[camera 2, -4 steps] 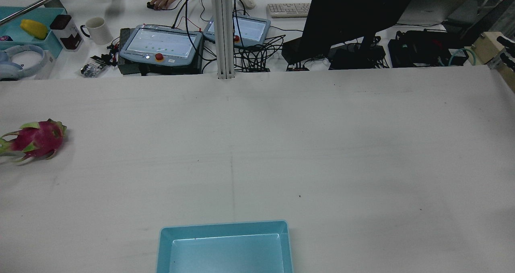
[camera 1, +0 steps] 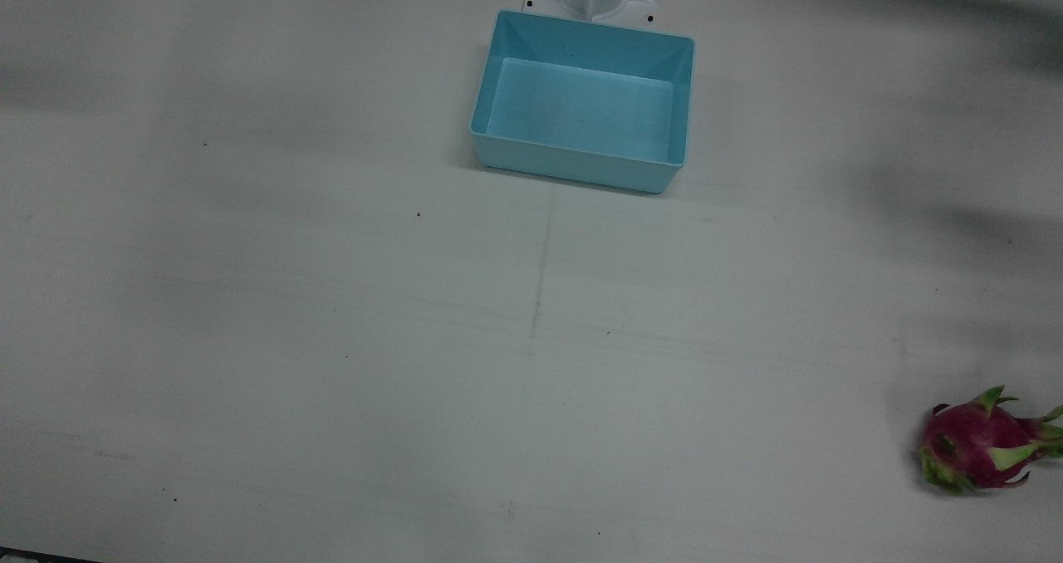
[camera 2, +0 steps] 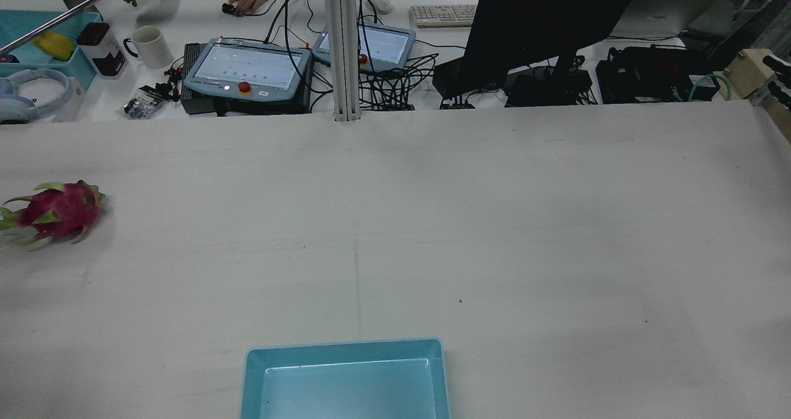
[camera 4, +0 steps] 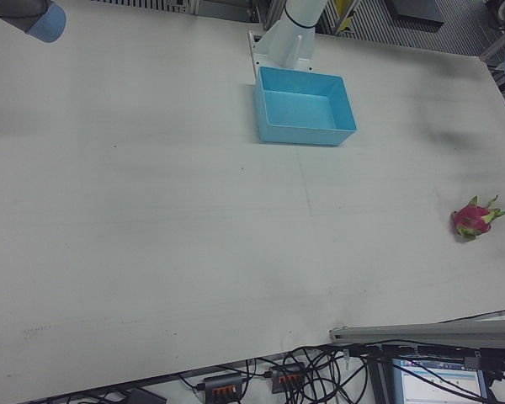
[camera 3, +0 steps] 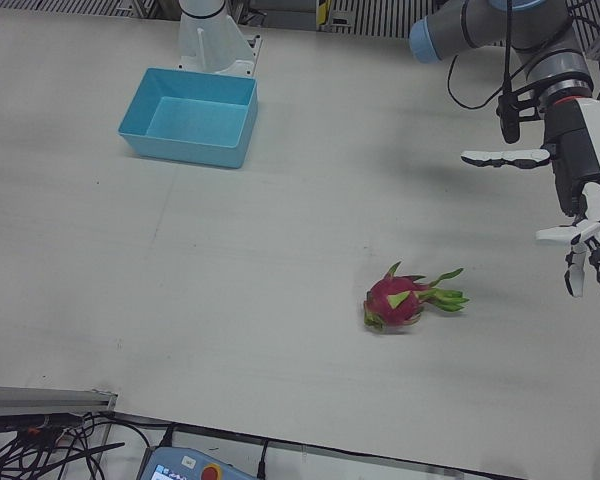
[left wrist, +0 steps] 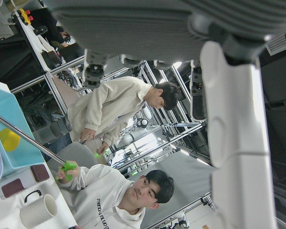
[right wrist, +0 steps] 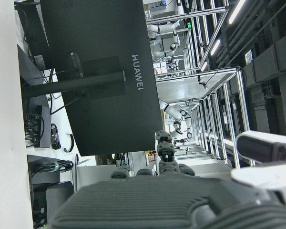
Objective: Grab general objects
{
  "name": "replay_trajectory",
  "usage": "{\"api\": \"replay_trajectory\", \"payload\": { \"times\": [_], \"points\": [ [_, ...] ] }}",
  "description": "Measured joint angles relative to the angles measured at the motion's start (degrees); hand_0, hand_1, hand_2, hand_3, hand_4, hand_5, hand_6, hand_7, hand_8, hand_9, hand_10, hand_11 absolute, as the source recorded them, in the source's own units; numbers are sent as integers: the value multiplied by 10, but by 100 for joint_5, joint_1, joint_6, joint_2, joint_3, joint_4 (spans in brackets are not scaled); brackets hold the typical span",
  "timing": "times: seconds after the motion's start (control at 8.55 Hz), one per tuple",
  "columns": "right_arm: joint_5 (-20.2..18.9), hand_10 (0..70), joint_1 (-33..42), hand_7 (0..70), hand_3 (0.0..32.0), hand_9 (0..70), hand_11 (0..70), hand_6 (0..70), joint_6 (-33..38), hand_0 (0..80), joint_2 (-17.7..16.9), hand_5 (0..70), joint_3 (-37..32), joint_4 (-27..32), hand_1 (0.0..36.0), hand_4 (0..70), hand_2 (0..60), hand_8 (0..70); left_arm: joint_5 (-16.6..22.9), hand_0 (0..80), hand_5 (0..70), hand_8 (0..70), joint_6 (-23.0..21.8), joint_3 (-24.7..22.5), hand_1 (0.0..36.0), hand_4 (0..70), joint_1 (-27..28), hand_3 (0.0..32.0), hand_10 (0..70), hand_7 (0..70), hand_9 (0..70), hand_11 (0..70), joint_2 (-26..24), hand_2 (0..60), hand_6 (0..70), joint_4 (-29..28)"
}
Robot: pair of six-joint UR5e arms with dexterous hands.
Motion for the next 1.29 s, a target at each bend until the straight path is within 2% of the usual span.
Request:
{"api": "replay_trajectory", "payload": {
  "times": [0.12, 0.23, 0.47, 0.58, 0.7, 0.82, 0.94, 1.05, 1.29],
  "points": [
    [-1, 0, 0, 0, 0, 0, 0, 0, 0, 0, 0, 0, 0, 0, 0, 0, 0, 0, -8, 675, 71, 0, 1, 81, 300, 5, 242, 54, 28, 157, 17, 75, -150, 88, 20, 73],
    [1, 0, 0, 0, 0, 0, 0, 0, 0, 0, 0, 0, 0, 0, 0, 0, 0, 0, -21, 655, 58, 0, 22, 186, 292, 0, 388, 56, 15, 106, 7, 55, -219, 72, 2, 100],
    [2, 0, 3, 0, 0, 0, 0, 0, 0, 0, 0, 0, 0, 0, 0, 0, 0, 0, -31, 608, 29, 0, 211, 292, 262, 13, 574, 38, 7, 66, 0, 40, -244, 59, 0, 264],
    [3, 0, 3, 0, 0, 0, 0, 0, 0, 0, 0, 0, 0, 0, 0, 0, 0, 0, -36, 616, 46, 0, 392, 351, 266, 27, 684, 20, 4, 67, 0, 36, -250, 64, 0, 349],
    [0, 0, 1, 0, 0, 0, 0, 0, 0, 0, 0, 0, 0, 0, 0, 0, 0, 0, -47, 633, 64, 0, 520, 545, 276, 30, 771, 16, 0, 56, 0, 31, -257, 54, 0, 248],
    [-1, 0, 0, 0, 0, 0, 0, 0, 0, 0, 0, 0, 0, 0, 0, 0, 0, 0, -136, 595, 14, 0, 598, 726, 244, 29, 892, 22, 0, 32, 0, 26, -258, 26, 0, 130],
    [0, 0, 2, 0, 0, 0, 0, 0, 0, 0, 0, 0, 0, 0, 0, 0, 0, 0, -288, 588, 0, 0, 679, 857, 239, 26, 1096, 36, 0, 29, 0, 26, -261, 30, 0, 67],
    [1, 0, 5, 0, 0, 0, 0, 0, 0, 0, 0, 0, 0, 0, 0, 0, 0, 0, -431, 593, 4, 0, 757, 986, 242, 38, 1371, 16, 0, 31, 0, 27, -287, 36, 0, 38],
    [2, 0, 8, 0, 0, 0, 0, 0, 0, 0, 0, 0, 0, 0, 0, 0, 0, 0, -743, 580, 5, 0, 977, 1132, 233, 29, 1671, 22, 0, 10, 0, 22, -311, 25, 0, 65]
  ]
}}
